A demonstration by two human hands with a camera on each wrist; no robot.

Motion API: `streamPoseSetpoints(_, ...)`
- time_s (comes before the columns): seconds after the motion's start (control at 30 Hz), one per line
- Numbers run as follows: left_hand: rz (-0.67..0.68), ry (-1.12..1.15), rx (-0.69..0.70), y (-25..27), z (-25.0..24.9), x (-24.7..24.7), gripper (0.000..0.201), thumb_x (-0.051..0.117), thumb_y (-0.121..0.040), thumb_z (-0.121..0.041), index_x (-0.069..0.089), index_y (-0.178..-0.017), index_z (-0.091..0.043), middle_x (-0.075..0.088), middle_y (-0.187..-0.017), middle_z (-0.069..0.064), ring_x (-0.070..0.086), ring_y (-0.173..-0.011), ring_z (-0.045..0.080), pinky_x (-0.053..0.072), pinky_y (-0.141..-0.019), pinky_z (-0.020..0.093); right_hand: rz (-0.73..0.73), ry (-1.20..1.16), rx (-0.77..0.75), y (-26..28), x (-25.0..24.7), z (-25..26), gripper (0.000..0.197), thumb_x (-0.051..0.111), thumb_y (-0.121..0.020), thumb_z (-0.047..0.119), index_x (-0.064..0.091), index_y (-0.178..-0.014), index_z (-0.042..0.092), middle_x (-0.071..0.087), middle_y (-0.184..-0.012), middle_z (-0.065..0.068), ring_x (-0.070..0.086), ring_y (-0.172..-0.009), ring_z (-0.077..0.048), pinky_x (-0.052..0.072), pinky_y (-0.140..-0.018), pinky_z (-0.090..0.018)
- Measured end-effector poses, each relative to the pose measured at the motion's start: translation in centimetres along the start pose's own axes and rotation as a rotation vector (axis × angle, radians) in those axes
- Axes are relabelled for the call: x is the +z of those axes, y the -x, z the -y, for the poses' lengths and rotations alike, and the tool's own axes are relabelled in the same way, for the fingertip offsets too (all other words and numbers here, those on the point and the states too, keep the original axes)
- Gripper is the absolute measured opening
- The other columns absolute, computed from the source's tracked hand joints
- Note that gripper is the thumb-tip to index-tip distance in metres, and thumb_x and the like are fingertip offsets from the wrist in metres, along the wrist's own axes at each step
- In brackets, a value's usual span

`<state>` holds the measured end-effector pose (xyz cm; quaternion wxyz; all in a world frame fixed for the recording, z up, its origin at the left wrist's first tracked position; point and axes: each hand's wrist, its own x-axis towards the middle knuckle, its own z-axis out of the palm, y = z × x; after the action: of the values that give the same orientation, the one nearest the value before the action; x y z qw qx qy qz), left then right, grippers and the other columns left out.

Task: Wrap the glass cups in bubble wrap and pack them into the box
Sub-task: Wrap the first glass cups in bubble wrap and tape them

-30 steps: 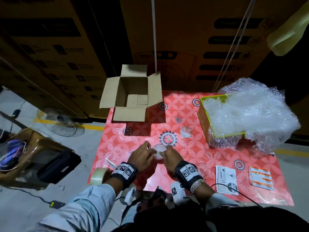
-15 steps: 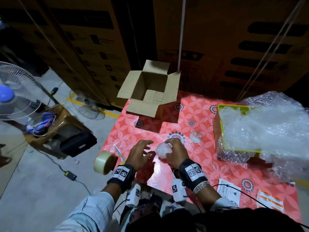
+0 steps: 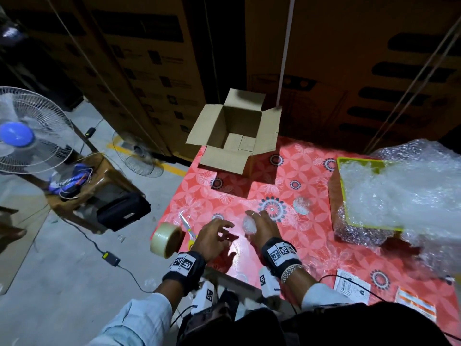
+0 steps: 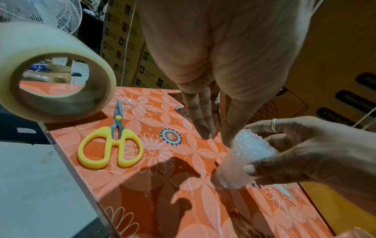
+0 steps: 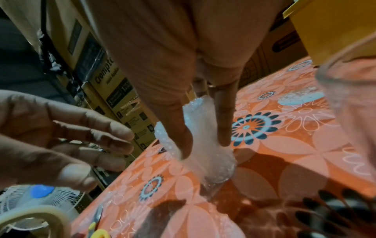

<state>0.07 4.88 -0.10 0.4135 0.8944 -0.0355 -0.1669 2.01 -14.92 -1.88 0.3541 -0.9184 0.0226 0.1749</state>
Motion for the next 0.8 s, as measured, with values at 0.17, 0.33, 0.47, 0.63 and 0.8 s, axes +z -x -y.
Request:
streamPoseSetpoints(0.17,-0.005,0.016,0.003,-2.2,1.0,-0.3,0.048,0.07,-0.085,0.014,0.069,-0.128,-0.008,0.065,-0.122,0.001,0.065,-0.091,-0.004,0.052,-0.074,0.007,0.024,-0.007,-0.026,-0.7,1.0,1.6,0.073,0.076,-0.087,0.007,0.046,-0.151,0.028,0.046,-0.144,-0.004,0.05,-0.13,-0.026,0.041,-0.089,-0.017)
streamPoseSetpoints(0.33,-0.022,0.093,0.004,-3.6,2.2,-1.0,0.037,0.075,-0.088,-0.002,0.071,-0.124,-0.012,0.073,-0.117,0.004,0.074,-0.096,0.016,0.063,-0.082,0.032,0.012,-0.109,0.005,-1.1,2.3,3.7,0.079,0.074,-0.085,0.001,0.045,-0.151,0.033,0.048,-0.139,-0.001,0.054,-0.122,-0.022,0.051,-0.094,-0.02)
streamPoseSetpoints(0.47,-0.081,0.141,0.027,-4.3,2.9,-1.2,0.022,0.072,-0.091,-0.012,0.073,-0.111,-0.019,0.076,-0.103,-0.001,0.074,-0.088,0.01,0.064,-0.077,0.037,-0.098,-0.284,0.015,0.1,2.5,3.3,0.08,0.082,-0.081,0.008,0.046,-0.15,0.026,0.049,-0.127,0.002,0.055,-0.11,-0.014,0.049,-0.071,-0.003)
streamPoseSetpoints(0.63,-0.117,0.103,0.091,-5.4,2.7,-0.8,0.01,0.076,-0.087,-0.01,0.076,-0.094,-0.017,0.071,-0.097,-0.001,0.07,-0.086,0.013,0.061,-0.076,0.035,-0.301,-0.43,0.153,1.2,2.4,3.4,0.039,0.068,-0.088,-0.007,0.063,-0.121,0.014,0.064,-0.122,-0.007,0.069,-0.099,-0.015,0.056,-0.066,-0.014)
streamPoseSetpoints(0.8,-0.067,-0.008,0.044,-6.5,1.4,-0.4,0.003,0.081,-0.087,-0.012,0.079,-0.087,-0.015,0.063,-0.091,-0.005,0.064,-0.084,0.013,0.05,-0.074,0.023,-0.307,-0.268,0.158,0.8,2.3,4.7,0.018,0.066,-0.089,-0.006,0.064,-0.093,0.011,0.057,-0.102,-0.001,0.054,-0.078,-0.003,0.045,-0.059,-0.01)
